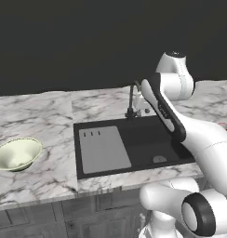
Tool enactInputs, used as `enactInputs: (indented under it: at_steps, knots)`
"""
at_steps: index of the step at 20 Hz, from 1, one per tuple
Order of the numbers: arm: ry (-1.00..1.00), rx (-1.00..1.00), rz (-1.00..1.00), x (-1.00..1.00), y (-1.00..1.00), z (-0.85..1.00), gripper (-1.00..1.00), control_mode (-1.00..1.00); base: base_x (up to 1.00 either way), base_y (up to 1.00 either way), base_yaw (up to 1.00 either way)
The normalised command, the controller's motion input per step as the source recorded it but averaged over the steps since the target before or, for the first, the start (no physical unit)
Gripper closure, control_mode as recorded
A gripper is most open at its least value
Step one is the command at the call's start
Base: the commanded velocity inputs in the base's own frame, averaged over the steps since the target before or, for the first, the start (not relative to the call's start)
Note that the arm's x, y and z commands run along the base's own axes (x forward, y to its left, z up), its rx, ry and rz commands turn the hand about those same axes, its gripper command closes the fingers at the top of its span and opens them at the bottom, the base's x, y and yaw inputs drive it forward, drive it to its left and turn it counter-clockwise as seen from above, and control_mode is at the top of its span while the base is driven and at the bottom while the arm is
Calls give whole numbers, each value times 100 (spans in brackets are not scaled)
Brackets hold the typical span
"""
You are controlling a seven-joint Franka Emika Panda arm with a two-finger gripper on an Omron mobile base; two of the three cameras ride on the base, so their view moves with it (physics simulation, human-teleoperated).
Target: Pick the mug and place it in the sink. Pick the bowl and place it in the open cabinet and then close the cabinet.
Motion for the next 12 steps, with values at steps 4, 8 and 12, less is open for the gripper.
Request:
enactInputs:
  at_steps: [4, 8, 12]
  knots:
    - [0, 0, 0, -23, 0, 0, -100, -100, 0, 0, 0]
    - [5, 0, 0, -37, -5, -11, -100, -100, 0, 0, 0]
    - [12, 0, -3, -36, -33, -11, -100, -100, 0, 0, 0]
